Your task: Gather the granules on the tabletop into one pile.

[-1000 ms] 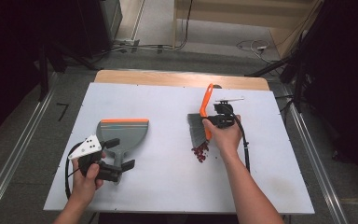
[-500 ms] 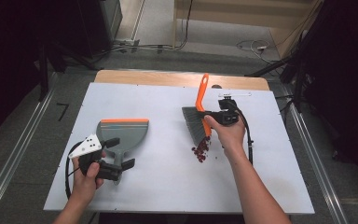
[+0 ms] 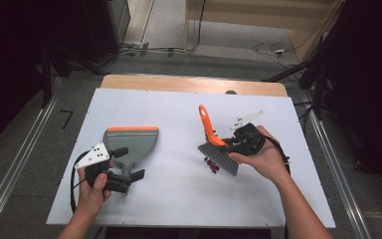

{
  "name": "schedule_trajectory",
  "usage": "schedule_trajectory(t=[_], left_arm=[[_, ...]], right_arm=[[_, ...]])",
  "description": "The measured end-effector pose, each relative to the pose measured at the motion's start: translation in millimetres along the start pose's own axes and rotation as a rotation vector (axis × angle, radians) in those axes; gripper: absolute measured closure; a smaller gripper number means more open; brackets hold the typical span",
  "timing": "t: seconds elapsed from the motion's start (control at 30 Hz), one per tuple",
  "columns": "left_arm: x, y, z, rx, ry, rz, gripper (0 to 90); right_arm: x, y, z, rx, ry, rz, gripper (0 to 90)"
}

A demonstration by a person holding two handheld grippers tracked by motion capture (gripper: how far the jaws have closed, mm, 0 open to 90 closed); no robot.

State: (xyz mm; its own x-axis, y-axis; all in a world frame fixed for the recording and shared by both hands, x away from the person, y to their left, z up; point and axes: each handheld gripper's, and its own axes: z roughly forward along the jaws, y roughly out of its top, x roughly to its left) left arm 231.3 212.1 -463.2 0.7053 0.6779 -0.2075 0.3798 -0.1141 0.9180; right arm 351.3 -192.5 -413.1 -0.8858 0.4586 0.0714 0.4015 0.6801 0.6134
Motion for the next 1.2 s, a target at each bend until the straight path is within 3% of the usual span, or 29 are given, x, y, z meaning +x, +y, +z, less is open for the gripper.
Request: schedule_trajectory(t=[0.23,0.37,0.43,0.6,0.8,1.2], left_arm=[[-0.6,-0.4,1.7,0.001,-0.001,-0.003,0.0],[-0.4,-0.6,2.4,0.003,0.001,-0.007,0.0],[-0.4,-0.6,2.5,0.003,0.002,-0.007,0.0],[-1.0,-0.6,2.6,0.005,0.000,-0.002,0.0],[-0.9,-0.7,2.6,0.006,-0.001,-0.002,0.0],[-0.4,-0.8,2.7,0.006,-0.001,0.000,0.0]], right_arm=[[11.3,-18.1,3.5,0.053,0.056,-0.129,68.1],[14.4,-19.0,15.2,0.106,0.080,-0.158,68.1],[13.7,-17.2,19.9,0.106,0.056,-0.165,68.1],[9.0,-12.2,29.6,0.076,0.029,-0.252,67.7],[-3.1,-8.5,34.2,0.080,0.029,-0.189,67.4],[-26.9,-1.1,42.5,0.043,0.017,-0.160,67.1]])
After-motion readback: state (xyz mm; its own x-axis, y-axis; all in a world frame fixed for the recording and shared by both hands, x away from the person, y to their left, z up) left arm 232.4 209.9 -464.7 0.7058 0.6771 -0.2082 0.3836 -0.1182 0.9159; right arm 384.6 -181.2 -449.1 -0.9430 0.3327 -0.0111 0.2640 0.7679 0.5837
